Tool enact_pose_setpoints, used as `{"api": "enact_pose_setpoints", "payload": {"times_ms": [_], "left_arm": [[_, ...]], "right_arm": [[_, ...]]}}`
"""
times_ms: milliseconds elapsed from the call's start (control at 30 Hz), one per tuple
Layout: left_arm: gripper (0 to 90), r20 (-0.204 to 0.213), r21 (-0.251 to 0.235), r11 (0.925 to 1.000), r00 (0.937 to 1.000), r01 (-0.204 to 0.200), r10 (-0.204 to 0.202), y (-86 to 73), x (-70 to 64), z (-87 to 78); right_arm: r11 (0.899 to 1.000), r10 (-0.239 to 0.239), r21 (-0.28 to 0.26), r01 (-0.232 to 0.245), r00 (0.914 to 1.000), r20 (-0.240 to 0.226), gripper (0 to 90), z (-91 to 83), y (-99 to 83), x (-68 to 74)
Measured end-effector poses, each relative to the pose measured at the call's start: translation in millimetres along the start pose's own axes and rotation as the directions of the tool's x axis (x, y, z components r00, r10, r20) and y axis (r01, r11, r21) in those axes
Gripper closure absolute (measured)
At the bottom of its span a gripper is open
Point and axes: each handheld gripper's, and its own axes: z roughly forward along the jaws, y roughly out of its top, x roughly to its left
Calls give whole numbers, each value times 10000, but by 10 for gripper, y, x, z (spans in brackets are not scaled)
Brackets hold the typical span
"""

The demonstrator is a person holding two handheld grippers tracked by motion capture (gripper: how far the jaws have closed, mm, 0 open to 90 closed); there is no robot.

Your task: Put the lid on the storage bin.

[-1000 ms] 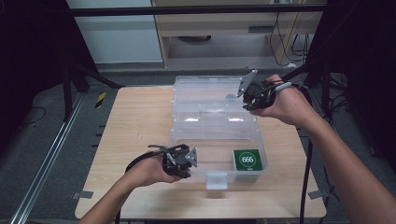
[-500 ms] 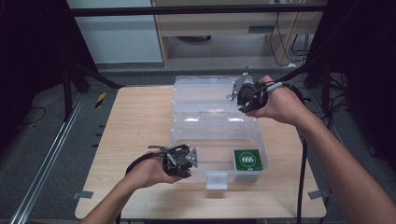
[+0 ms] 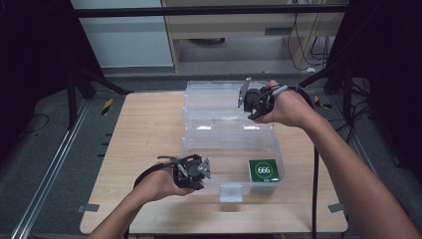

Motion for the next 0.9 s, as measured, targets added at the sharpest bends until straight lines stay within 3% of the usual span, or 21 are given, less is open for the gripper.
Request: {"api": "enact_pose_setpoints", "payload": {"times_ms": [333,400,833,900], "left_arm": [[829,-169,-103,9997,9996,212,-213,-16,-18,-2],[827,-219,-151,9995,9994,278,-281,-20,-23,-1],[818,-654,-297,9977,9959,611,-629,-18,-75,12],[817,-867,-194,9993,9957,321,-337,-13,-80,9]], "right_arm": [[9982,-515,270,531,9971,-562,776,126,48,22],[9975,-634,295,648,9970,-445,808,146,56,36],[9959,-888,123,900,9929,-787,874,25,102,121],[9955,-928,127,941,9927,-764,876,-6,112,155]]}}
